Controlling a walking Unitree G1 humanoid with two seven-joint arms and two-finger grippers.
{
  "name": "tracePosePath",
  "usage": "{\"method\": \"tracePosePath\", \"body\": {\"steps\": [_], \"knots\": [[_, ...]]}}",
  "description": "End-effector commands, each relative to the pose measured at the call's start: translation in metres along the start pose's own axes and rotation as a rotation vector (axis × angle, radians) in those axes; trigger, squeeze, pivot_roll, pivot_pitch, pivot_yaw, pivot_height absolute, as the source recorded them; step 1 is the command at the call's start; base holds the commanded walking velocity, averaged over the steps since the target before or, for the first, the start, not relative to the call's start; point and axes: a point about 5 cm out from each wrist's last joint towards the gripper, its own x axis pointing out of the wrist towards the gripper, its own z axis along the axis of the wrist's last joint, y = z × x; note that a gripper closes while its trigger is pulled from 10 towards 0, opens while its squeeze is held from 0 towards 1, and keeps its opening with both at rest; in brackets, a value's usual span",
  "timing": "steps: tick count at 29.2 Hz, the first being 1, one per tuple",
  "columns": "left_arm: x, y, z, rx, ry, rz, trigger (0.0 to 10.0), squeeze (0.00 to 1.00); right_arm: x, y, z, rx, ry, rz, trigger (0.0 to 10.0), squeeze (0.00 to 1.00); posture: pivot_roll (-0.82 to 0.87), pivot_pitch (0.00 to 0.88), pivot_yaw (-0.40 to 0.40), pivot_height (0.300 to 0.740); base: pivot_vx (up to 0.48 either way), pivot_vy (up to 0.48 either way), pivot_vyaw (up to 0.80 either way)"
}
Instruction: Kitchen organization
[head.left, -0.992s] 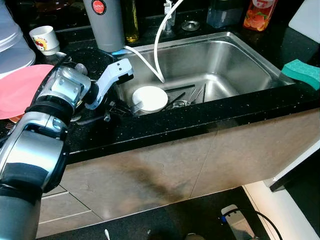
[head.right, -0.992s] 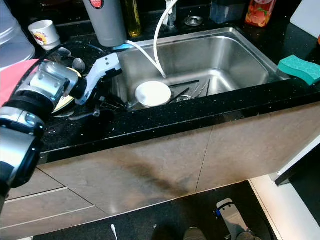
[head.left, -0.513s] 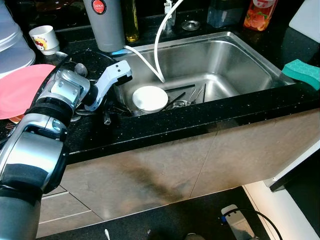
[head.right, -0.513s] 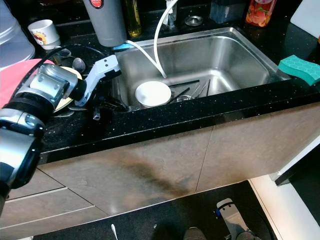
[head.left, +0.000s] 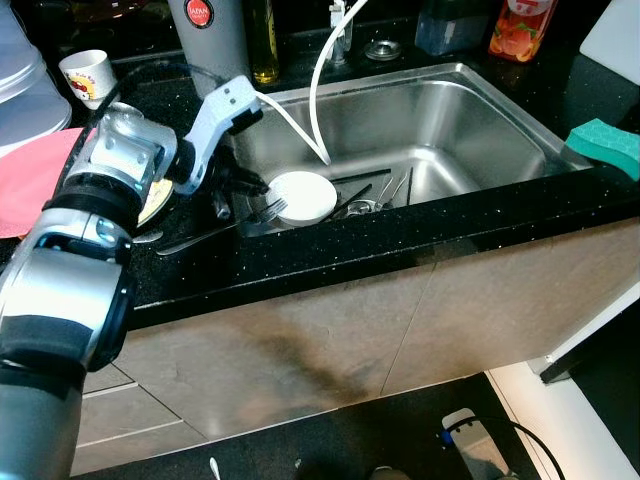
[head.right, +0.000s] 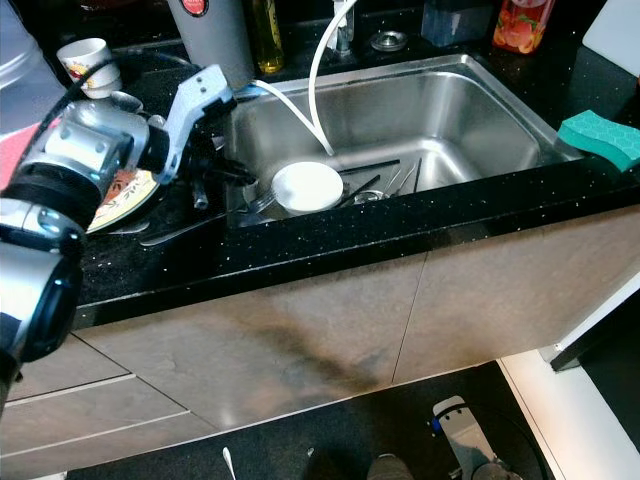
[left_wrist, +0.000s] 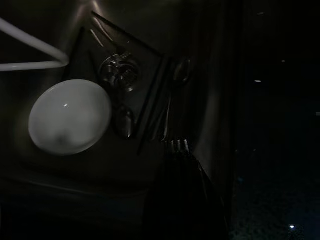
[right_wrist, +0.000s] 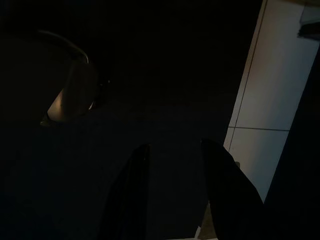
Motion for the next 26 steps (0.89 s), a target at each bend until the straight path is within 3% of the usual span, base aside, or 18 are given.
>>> {"method": "tracePosePath", "body": {"steps": [1,2,3,4,5,12,26], "knots": [[-0.005,0.002,0.000,-0.006,0.001,0.002,0.0,0.00,0.000,0.004,-0.004,-0.002,0.020,0.013,10.0,0.00,-0.04,0.078,0.086,0.740,0.000,0.000,0.00],[-0.005,0.002,0.000,-0.006,0.001,0.002,0.0,0.00,0.000,0.004,-0.004,-0.002,0.020,0.013,10.0,0.00,-0.04,0.078,0.086,0.740,0.000,0.000,0.00],[-0.005,0.001,-0.001,-0.020,-0.001,0.000,1.4,0.44,0.000,0.004,-0.004,-0.003,0.020,0.013,10.0,0.00,-0.04,0.078,0.086,0.740,0.000,0.000,0.00],[-0.005,0.002,-0.002,-0.040,-0.003,0.013,1.4,0.44,0.000,0.004,-0.004,-0.003,0.019,0.013,10.0,0.00,-0.04,0.078,0.084,0.740,0.000,0.000,0.00],[-0.006,0.003,-0.004,-0.063,0.001,0.027,10.0,1.00,0.000,0.004,-0.004,-0.003,0.018,0.012,10.0,0.00,-0.04,0.078,0.084,0.740,0.000,0.000,0.00],[-0.003,0.005,-0.015,-0.189,0.000,0.062,10.0,1.00,0.000,0.003,-0.003,-0.006,0.017,0.010,10.0,0.00,-0.04,0.078,0.085,0.740,0.000,0.000,0.00],[0.002,-0.001,-0.011,-0.292,-0.104,-0.037,10.0,1.00,0.000,0.003,-0.005,-0.009,0.019,0.007,10.0,0.00,-0.05,0.088,0.089,0.740,0.000,0.000,0.00]]}}
